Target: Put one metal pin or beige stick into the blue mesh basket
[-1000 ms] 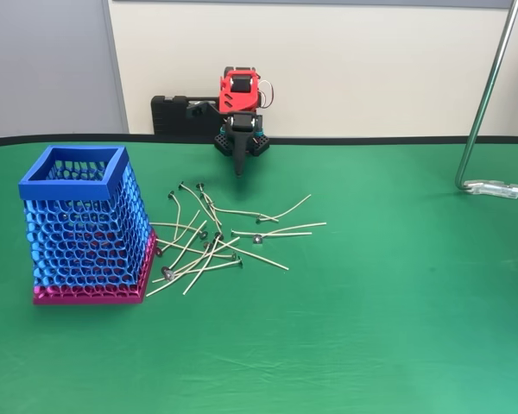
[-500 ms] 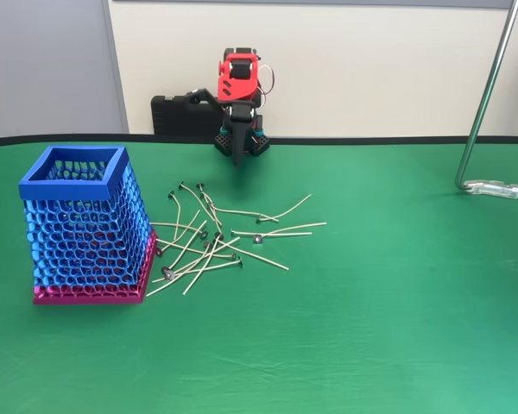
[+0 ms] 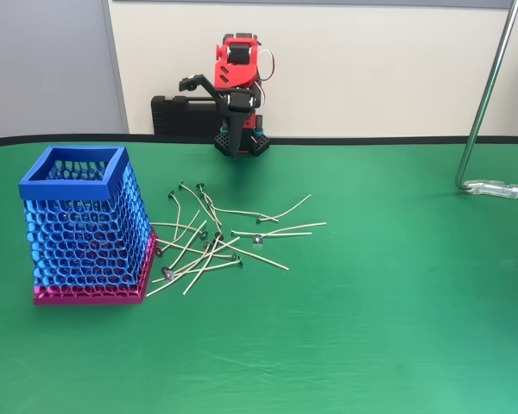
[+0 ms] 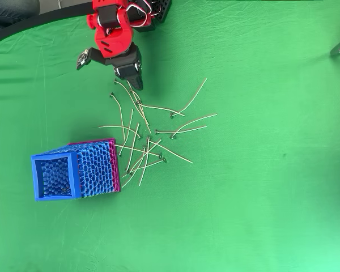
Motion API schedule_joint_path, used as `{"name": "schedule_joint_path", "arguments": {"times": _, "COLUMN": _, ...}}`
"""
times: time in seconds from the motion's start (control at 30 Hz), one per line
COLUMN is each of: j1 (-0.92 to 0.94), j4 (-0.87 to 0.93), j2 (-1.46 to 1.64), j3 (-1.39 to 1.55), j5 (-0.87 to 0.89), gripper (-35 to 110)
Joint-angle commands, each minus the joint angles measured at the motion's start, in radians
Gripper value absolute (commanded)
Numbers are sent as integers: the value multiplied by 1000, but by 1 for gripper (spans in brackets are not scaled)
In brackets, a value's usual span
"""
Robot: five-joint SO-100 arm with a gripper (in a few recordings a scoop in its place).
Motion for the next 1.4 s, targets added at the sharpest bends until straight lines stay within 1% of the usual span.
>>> {"name": "schedule_joint_path", "arguments": {"times": 0.0, "j1": -14, "j4": 17, "j2": -92, "j3": -124, "j5": -37, "gripper": 1}}
{"name": "schedule_joint_path", "arguments": {"times": 0.17, "j1": -11, "j4": 80, "j2": -262, "j3": -295, "j5": -34, "gripper": 1}}
{"name": "schedule_joint_path", "arguments": {"times": 0.27, "j1": 2, "j4": 84, "j2": -354, "j3": -353, "j5": -32, "gripper": 1}}
{"name": "schedule_joint_path", "arguments": {"times": 0.4, "j1": 12, "j4": 75, "j2": -462, "j3": -402, "j5": -106, "gripper": 1}}
{"name": "schedule_joint_path", "arguments": {"times": 0.63, "j1": 23, "j4": 46, "j2": -663, "j3": -620, "j5": -400, "gripper": 1}}
{"name": "schedule_joint_path", "arguments": {"times": 0.97, "j1": -17, "j4": 84, "j2": -899, "j3": -842, "j5": -775, "gripper": 1}}
{"name": "schedule_joint_path", "arguments": {"times": 1.07, "j1": -32, "j4": 129, "j2": -977, "j3": -900, "j5": -885, "gripper": 1}}
{"name": "schedule_joint_path", "arguments": {"times": 1.13, "j1": -43, "j4": 195, "j2": -1020, "j3": -939, "j5": -957, "gripper": 1}}
{"name": "schedule_joint_path", "arguments": {"times": 1.2, "j1": -51, "j4": 213, "j2": -1049, "j3": -950, "j5": -1017, "gripper": 1}}
{"name": "schedule_joint_path", "arguments": {"times": 1.27, "j1": -51, "j4": 250, "j2": -1057, "j3": -953, "j5": -1091, "gripper": 1}}
{"name": "schedule_joint_path", "arguments": {"times": 1.37, "j1": -38, "j4": 258, "j2": -1034, "j3": -920, "j5": -1216, "gripper": 1}}
